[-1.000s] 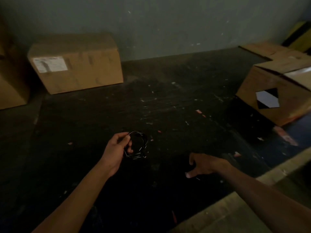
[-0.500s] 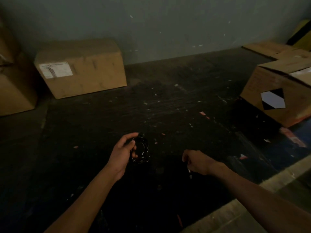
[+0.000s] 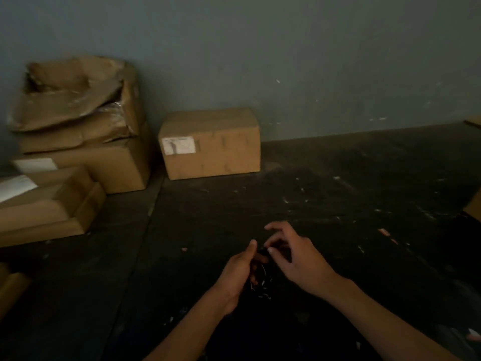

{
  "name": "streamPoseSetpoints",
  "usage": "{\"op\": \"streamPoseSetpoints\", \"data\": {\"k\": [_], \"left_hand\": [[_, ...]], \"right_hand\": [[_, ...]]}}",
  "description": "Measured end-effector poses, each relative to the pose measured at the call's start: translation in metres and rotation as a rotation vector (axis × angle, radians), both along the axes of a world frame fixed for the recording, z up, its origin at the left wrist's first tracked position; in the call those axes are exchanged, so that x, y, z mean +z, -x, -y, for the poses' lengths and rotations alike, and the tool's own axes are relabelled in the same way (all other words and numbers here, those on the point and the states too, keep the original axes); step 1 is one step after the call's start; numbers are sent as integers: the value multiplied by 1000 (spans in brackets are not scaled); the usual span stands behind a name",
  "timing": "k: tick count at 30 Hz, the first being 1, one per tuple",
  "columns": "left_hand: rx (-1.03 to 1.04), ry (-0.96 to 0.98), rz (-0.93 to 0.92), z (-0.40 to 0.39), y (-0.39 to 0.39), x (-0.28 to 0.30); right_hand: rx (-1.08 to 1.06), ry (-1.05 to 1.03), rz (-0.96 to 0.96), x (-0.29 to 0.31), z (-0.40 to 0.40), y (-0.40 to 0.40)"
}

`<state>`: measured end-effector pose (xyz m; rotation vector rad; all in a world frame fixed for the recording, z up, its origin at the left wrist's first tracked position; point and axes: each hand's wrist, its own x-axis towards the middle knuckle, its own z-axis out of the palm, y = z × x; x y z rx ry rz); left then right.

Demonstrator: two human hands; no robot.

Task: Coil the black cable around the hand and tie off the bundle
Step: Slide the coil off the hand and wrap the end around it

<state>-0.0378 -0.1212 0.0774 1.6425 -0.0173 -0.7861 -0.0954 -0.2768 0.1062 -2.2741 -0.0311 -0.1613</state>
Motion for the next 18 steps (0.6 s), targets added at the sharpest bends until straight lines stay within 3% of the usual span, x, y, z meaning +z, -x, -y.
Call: {"op": "streamPoseSetpoints", "data": {"k": [3, 10, 18], "left_hand": [[41, 115, -24, -7, -1, 6], [50, 132, 130, -15, 3, 13], [-6, 95, 226, -14, 2, 17]], "right_hand": [[27, -14, 53, 0, -13, -1], [-100, -198, 36, -8, -19, -5], [-102, -77, 52, -6, -19, -6]]}}
